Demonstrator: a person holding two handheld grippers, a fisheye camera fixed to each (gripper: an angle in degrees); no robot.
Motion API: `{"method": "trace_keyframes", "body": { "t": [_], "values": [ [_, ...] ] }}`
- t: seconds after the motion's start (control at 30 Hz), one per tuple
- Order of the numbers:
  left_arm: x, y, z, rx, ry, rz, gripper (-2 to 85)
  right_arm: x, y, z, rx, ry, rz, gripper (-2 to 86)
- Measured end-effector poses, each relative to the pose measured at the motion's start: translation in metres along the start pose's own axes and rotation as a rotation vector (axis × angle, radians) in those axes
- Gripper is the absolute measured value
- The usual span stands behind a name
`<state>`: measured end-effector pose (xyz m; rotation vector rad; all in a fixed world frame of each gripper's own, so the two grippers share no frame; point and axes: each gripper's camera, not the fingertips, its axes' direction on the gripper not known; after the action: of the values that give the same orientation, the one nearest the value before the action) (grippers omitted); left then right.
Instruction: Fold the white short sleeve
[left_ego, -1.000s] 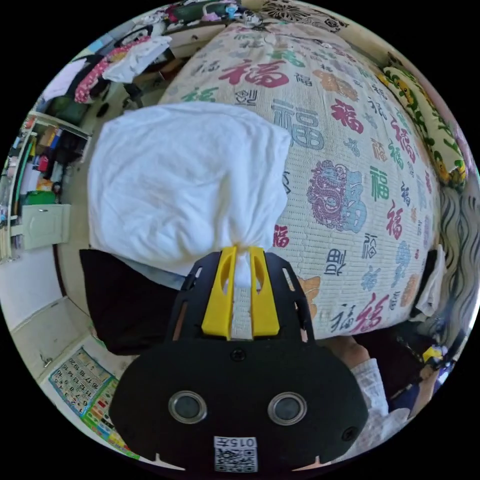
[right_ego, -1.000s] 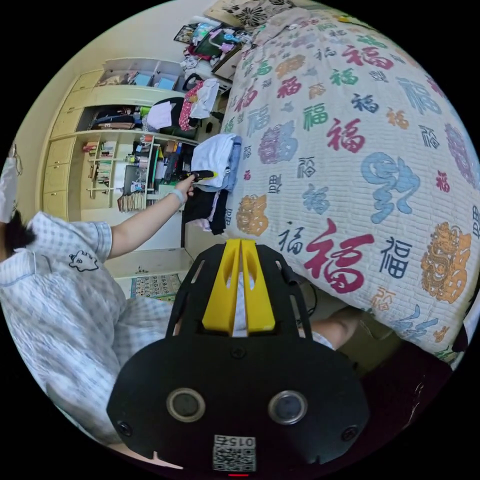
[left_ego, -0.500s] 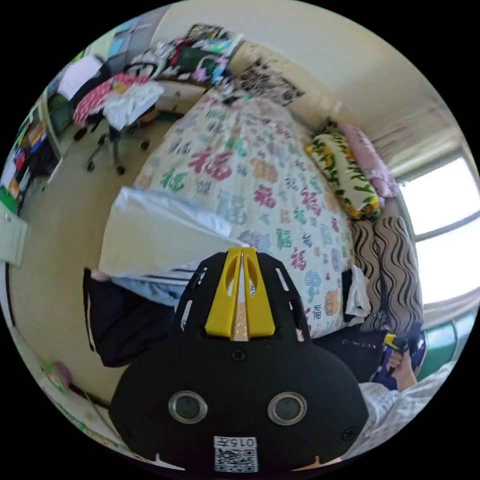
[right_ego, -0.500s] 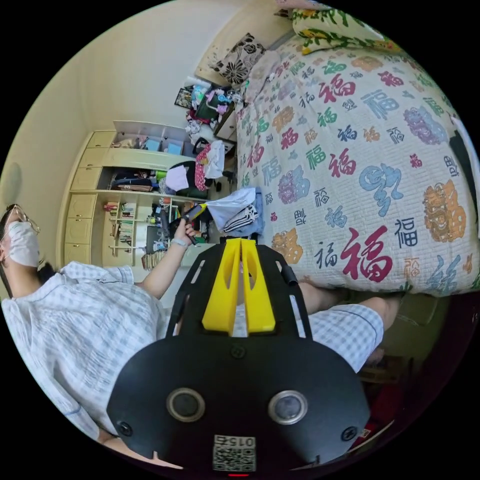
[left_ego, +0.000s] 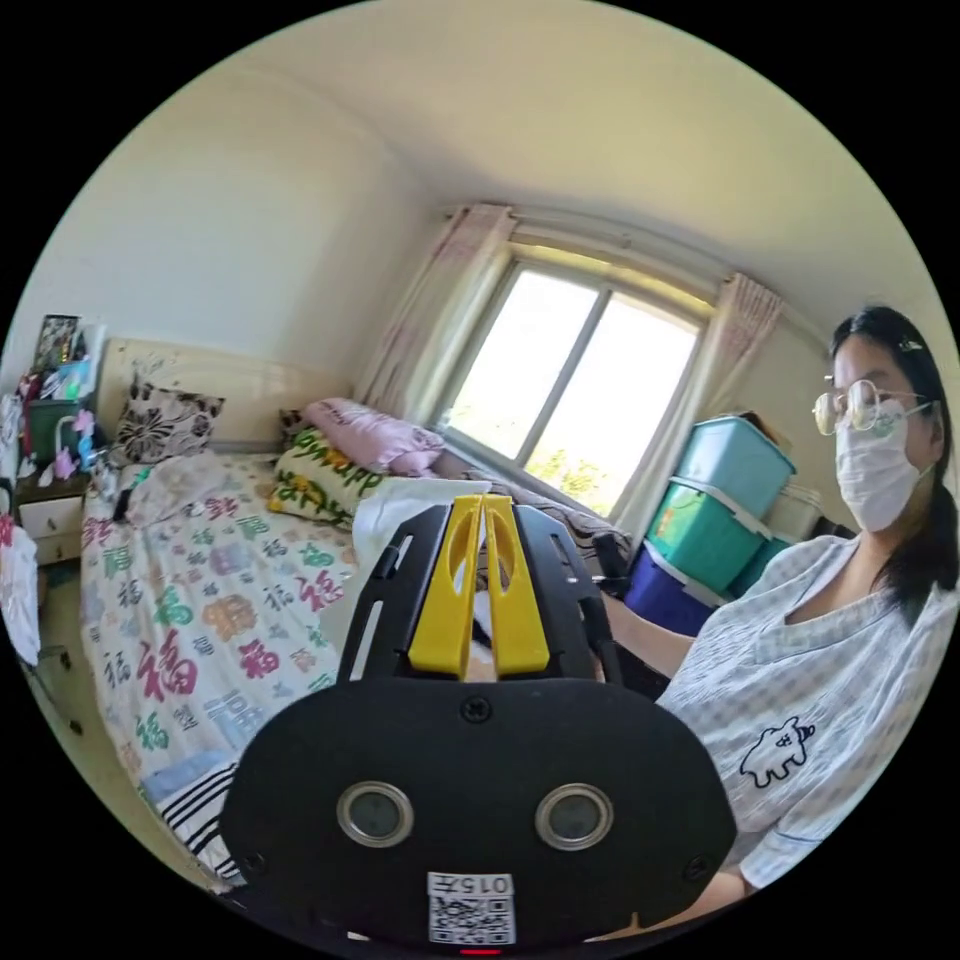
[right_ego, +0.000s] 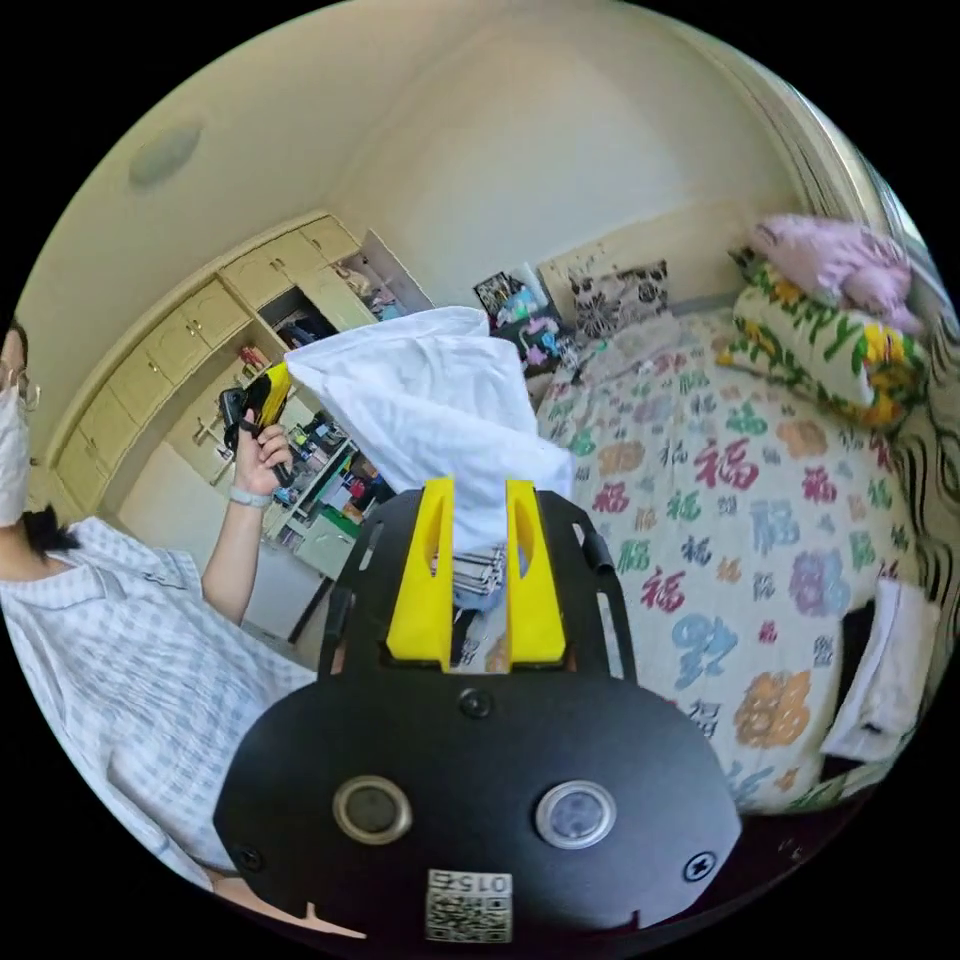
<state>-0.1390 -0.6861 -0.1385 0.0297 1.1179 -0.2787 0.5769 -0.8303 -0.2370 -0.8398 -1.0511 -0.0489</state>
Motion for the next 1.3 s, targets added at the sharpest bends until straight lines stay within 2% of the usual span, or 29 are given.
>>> {"method": "trace_keyframes", "body": {
  "t": [0.13, 0.23, 0.3, 0.33, 0.37, 0.43, 0.53, 0.63, 0.73, 0.8, 0.87, 0.97, 1.03, 1.13, 1.3],
  "values": [
    [0.051, 0.009, 0.015, 0.002, 0.117, -0.009, -0.9, -0.038, -0.015, -0.013, 0.026, 0.178, -0.140, 11.8],
    [0.077, 0.017, 0.017, 0.028, 0.194, -0.038, -0.9, -0.053, -0.011, 0.000, -0.086, 0.255, -0.211, 9.6],
    [0.088, 0.020, 0.017, 0.034, 0.227, -0.062, -0.9, -0.048, 0.001, 0.026, -0.272, 0.140, -0.189, 4.5],
    [0.095, 0.021, 0.018, 0.017, 0.227, -0.076, -0.9, -0.043, 0.013, 0.043, -0.400, -0.004, -0.137, 1.5],
    [0.098, 0.021, 0.019, 0.003, 0.221, -0.084, -0.9, -0.041, 0.028, 0.050, -0.419, -0.058, -0.070, 0.8],
    [0.112, 0.022, 0.021, -0.058, 0.170, -0.090, -0.9, -0.041, 0.050, 0.048, -0.342, -0.075, 0.014, 0.1],
    [0.127, 0.019, 0.023, -0.032, 0.205, -0.108, -0.9, -0.038, 0.082, 0.040, -0.287, -0.227, 0.173, -0.3],
    [0.141, 0.010, 0.031, -0.028, 0.238, -0.104, -0.9, -0.043, 0.105, 0.025, -0.301, -0.247, 0.192, -0.4],
    [0.158, -0.004, 0.046, -0.053, 0.247, -0.069, -0.9, -0.043, 0.118, 0.002, -0.205, -0.335, 0.232, -0.4],
    [0.168, -0.014, 0.054, -0.060, 0.257, -0.044, -0.9, -0.044, 0.121, -0.011, -0.144, -0.312, 0.253, -0.5],
    [0.177, -0.025, 0.057, -0.057, 0.247, -0.015, -0.9, -0.054, 0.116, -0.039, -0.016, -0.221, 0.230, -0.5],
    [0.186, -0.042, 0.046, -0.011, 0.141, 0.044, -0.9, -0.066, 0.098, -0.095, 0.233, -0.223, 0.206, -0.6],
    [0.185, -0.052, 0.032, -0.004, -0.028, 0.076, -0.9, -0.078, 0.078, -0.131, 0.321, -0.164, 0.142, -0.6],
    [0.164, -0.063, 0.030, -0.057, -0.229, 0.060, -0.9, -0.104, 0.031, -0.172, 0.340, -0.065, -0.017, -0.6],
    [0.110, -0.074, 0.047, -0.078, -0.308, -0.084, -0.9, -0.152, -0.044, -0.198, 0.321, 0.054, -0.192, -0.6]
  ]
}}
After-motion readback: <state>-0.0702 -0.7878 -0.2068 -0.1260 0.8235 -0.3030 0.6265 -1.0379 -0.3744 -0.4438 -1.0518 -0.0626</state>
